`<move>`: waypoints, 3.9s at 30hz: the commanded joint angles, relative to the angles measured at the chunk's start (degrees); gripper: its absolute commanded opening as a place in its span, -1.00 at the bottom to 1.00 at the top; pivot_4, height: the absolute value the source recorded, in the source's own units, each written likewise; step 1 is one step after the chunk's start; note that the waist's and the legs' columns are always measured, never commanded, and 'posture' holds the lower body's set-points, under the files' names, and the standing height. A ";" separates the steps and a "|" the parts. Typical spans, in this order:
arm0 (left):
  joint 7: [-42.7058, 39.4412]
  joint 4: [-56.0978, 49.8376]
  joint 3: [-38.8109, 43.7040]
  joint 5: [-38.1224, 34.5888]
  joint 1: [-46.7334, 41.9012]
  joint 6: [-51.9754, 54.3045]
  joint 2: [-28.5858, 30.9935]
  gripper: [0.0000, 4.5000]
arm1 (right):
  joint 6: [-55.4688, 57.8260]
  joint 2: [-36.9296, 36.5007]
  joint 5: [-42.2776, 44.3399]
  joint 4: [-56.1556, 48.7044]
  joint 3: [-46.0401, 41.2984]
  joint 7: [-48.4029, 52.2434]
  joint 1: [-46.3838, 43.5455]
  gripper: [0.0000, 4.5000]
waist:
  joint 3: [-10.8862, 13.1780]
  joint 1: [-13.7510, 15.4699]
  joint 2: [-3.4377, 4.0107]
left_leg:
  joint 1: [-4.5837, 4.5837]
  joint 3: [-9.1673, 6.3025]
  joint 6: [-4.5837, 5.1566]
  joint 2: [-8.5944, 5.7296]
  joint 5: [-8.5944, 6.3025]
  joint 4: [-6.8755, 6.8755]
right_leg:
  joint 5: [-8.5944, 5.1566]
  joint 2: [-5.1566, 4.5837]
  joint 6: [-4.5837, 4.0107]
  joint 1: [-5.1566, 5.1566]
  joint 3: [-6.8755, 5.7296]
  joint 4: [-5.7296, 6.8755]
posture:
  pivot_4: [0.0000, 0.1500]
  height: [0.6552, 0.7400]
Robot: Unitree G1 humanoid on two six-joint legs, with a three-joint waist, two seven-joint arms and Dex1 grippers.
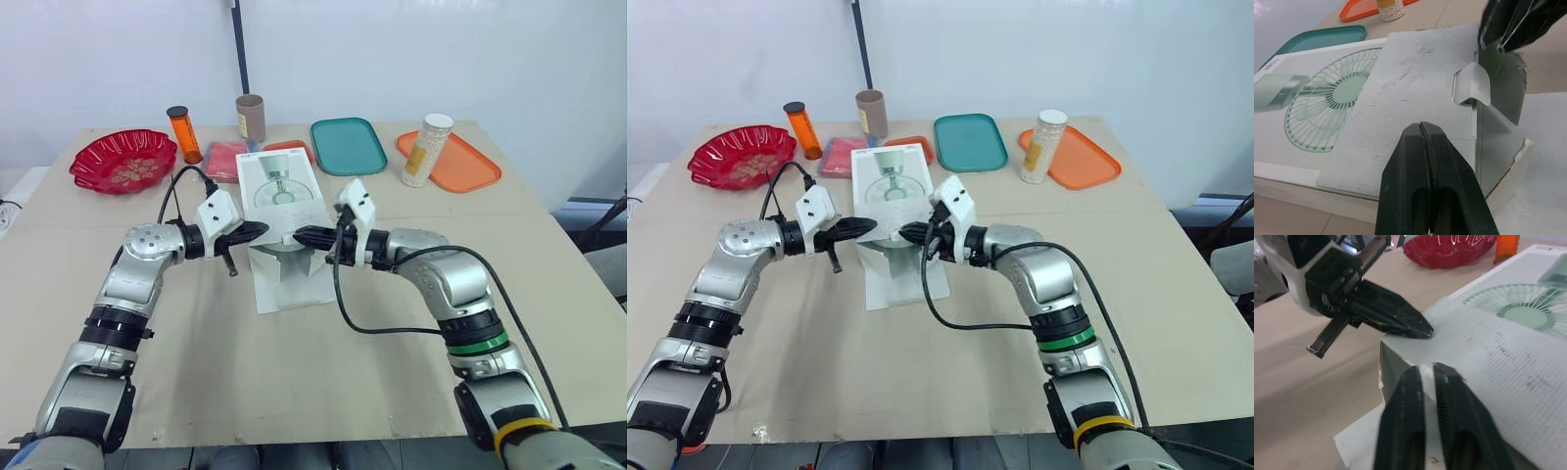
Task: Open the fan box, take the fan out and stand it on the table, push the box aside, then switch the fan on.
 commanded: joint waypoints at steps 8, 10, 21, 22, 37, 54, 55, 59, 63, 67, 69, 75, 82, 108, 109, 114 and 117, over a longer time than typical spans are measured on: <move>0.54 -2.44 0.68 -0.26 2.86 1.19 0.35 -1.00 | 3.06 -5.52 -5.78 -5.64 4.61 -0.43 -2.33 -0.98 | 0.00 0.02 0.00 | 0.00 0.00 0.00 0.00 0.00 0.00 | 0.00 -0.01 0.00 0.00 0.00 -0.01 | 1.00 1.00; 0.59 -2.82 0.67 -0.30 3.23 1.29 0.16 -1.00 | 3.51 -7.61 -5.53 -9.04 4.67 0.53 -1.54 -0.98 | 0.00 0.03 0.00 | -0.01 0.00 0.00 0.00 0.00 0.00 | 0.00 -0.01 0.00 0.00 0.00 -0.01 | 1.00 1.00; 0.55 -3.43 0.81 -0.50 4.09 1.55 -0.51 -1.00 | 2.17 -17.34 -6.76 -15.91 4.90 4.41 2.19 -0.98 | -0.01 0.04 0.00 | 0.00 0.01 0.01 0.00 -0.01 0.01 | -0.01 -0.01 0.01 0.04 -0.01 -0.03 | 1.00 1.00; 0.55 -3.47 0.88 -0.54 4.22 1.59 -0.50 -1.00 | 2.01 -16.90 -7.09 -15.31 4.73 3.69 1.94 -0.98 | -0.01 0.03 0.00 | 0.01 0.01 0.01 0.00 0.00 0.01 | -0.01 -0.01 0.01 0.03 0.00 -0.03 | 1.00 1.00; 0.93 -4.20 1.18 -0.56 4.82 1.97 -0.55 -1.00 | 5.54 -10.52 -8.77 -13.42 9.24 -0.33 -3.50 -0.98 | -0.02 0.12 0.00 | 0.02 0.00 0.01 0.00 0.00 0.00 | -0.01 -0.01 0.01 0.03 -0.01 -0.03 | 1.00 1.00; 1.35 -4.49 1.08 -0.53 5.19 1.72 -0.92 -1.00 | -1.11 -17.82 -13.84 -11.52 11.28 4.99 -0.27 -0.98 | -0.03 0.16 -0.01 | 0.04 0.00 0.01 0.00 0.00 0.02 | -0.01 -0.01 0.01 0.08 -0.02 -0.04 | 1.00 1.00; 1.30 -4.49 1.09 -0.56 5.19 1.72 -0.92 -1.00 | -1.52 -18.30 -14.06 -11.17 11.17 5.20 -0.10 -0.98 | -0.03 0.16 -0.01 | 0.04 0.00 0.01 0.00 0.00 0.02 | -0.01 -0.01 0.01 0.08 -0.01 -0.04 | 1.00 1.00; 1.25 -4.44 1.12 -0.57 5.21 1.69 -0.91 -1.00 | -3.74 -18.62 -16.11 -6.95 11.10 4.34 -0.14 -0.98 | -0.03 0.10 -0.01 | 0.04 0.01 0.01 0.00 -0.01 0.02 | -0.01 -0.01 0.01 0.07 -0.01 -0.04 | 1.00 1.00; 1.43 -4.84 1.06 -0.54 5.55 1.76 -0.99 -1.00 | -6.28 -16.25 -19.06 0.23 11.18 1.15 -0.89 -0.98 | -0.03 0.13 -0.01 | 0.04 0.02 0.01 0.00 0.00 0.02 | -0.01 -0.01 0.01 0.07 -0.01 -0.04 | 1.00 1.00; 1.55 -5.43 1.30 -0.61 6.05 1.98 -0.77 -1.00 | -8.43 -12.31 -21.26 8.10 9.84 -3.64 -2.45 -0.98 | -0.03 0.10 -0.01 | 0.04 0.02 0.01 0.00 0.00 0.01 | -0.01 -0.01 0.01 0.05 0.00 -0.04 | 1.00 1.00; 1.62 -5.89 1.47 -0.65 6.46 2.17 -0.54 -1.00 | -9.43 -10.74 -21.66 10.69 8.96 -5.24 -3.15 -0.98 | -0.03 0.09 -0.01 | 0.03 0.02 0.00 0.00 0.00 0.00 | -0.01 -0.01 0.01 0.04 0.00 -0.04 | 1.00 1.00; 1.62 -7.04 1.95 -0.74 7.34 2.71 0.09 -1.00 | -12.06 -7.64 -22.60 15.09 7.45 -8.06 -4.28 -0.98 | -0.03 0.06 0.00 | 0.04 0.03 0.00 0.00 0.00 -0.01 | -0.01 -0.01 0.01 0.05 0.01 -0.04 | 1.00 1.00; 1.71 -7.55 2.34 -0.91 7.68 3.09 0.94 -1.00 | -13.61 -4.83 -22.07 15.12 5.99 -8.49 -4.45 -0.98 | -0.04 0.02 0.00 | 0.05 0.03 0.01 0.00 0.00 -0.01 | 0.00 -0.01 0.01 0.04 0.01 -0.03 | 1.00 1.00; 0.88 -5.89 3.20 -0.97 7.58 2.69 3.33 -1.00 | -9.91 -4.78 -19.16 0.53 6.12 0.74 2.53 -0.98 | -0.05 -0.40 0.02 | 0.09 0.02 0.01 0.02 0.00 -0.01 | 0.00 0.01 0.00 0.05 0.01 -0.01 | 1.00 1.00; 0.88 -5.57 3.07 -0.88 7.46 2.63 3.18 -1.00 | -9.92 -4.74 -19.35 0.73 6.11 0.46 2.56 -0.98 | -0.05 -0.41 0.02 | 0.08 0.02 0.01 0.02 0.00 -0.01 | 0.00 0.01 0.00 0.05 0.01 -0.01 | 1.00 1.00; 0.87 -4.94 2.17 -0.50 7.63 2.59 2.46 -1.00 | -9.54 -4.93 -19.40 0.42 5.75 0.13 2.99 -0.98 | -0.05 -0.41 0.02 | 0.09 0.02 0.01 0.02 0.00 -0.01 | 0.00 0.01 0.00 0.06 0.01 -0.01 | 1.00 1.00; 0.91 -4.72 1.68 -0.21 7.52 2.45 2.13 -1.00 | -9.42 -5.21 -19.33 0.26 5.56 0.27 3.03 -0.98 | -0.05 -0.41 0.03 | 0.10 0.02 0.01 0.02 0.00 -0.01 | 0.00 0.01 0.00 0.07 0.01 -0.01 | 1.00 1.00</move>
